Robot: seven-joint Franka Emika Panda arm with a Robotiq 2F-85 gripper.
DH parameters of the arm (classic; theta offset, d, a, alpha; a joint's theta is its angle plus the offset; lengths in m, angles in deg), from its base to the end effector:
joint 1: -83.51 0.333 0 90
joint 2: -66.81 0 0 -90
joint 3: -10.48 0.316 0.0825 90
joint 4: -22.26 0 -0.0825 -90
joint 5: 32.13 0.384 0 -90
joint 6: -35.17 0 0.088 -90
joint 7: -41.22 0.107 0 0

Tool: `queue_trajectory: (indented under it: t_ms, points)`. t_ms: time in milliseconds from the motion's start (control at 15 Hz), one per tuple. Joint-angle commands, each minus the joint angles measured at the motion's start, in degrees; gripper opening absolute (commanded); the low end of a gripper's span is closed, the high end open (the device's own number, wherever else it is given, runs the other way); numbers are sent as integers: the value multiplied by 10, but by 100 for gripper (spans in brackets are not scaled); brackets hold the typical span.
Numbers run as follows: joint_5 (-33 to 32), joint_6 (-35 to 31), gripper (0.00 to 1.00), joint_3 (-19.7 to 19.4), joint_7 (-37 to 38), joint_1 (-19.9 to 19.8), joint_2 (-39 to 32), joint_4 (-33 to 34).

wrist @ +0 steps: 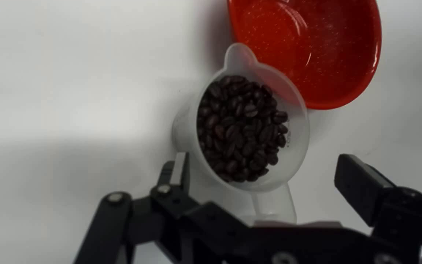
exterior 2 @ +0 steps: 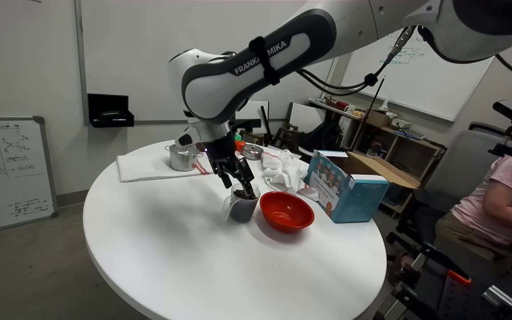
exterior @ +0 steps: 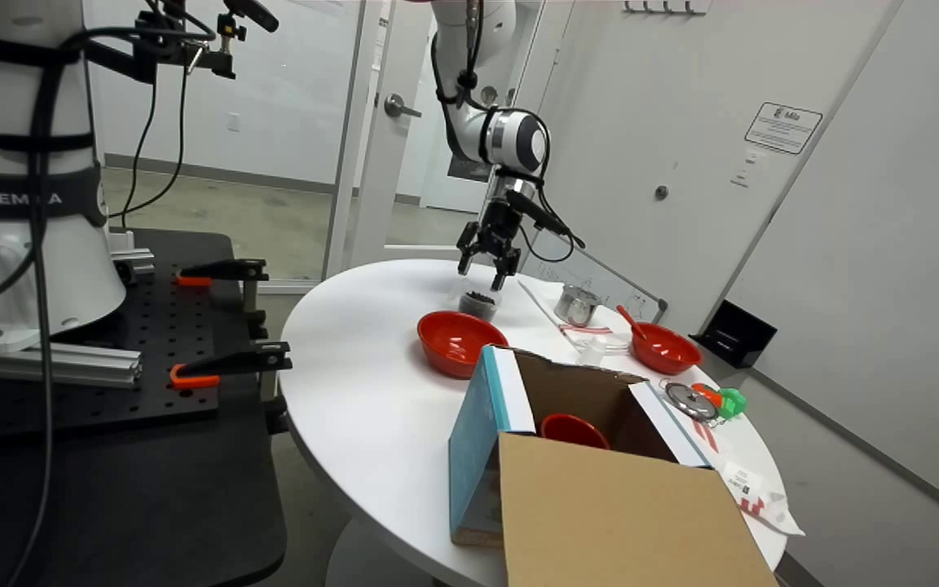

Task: Pour some contents from the jug into the red bowl

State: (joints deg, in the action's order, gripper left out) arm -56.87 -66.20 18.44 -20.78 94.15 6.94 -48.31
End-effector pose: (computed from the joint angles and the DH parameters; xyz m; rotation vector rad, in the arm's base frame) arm 0.6714 0.1660 0.1040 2.1073 2.0889 -0.8381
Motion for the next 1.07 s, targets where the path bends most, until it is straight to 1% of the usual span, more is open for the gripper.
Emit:
queue_trajectory:
  t_ms: [0,467,533,600,1000]
  points:
    - [-2,-50,100,5,-40,1,19,-43]
    - [15,-94,100,8,-53,-6,30,-72]
    - [16,-99,83,9,-55,-8,31,-77]
    - [18,-102,74,9,-56,-9,31,-79]
    - [15,-113,29,8,-72,-11,35,-95]
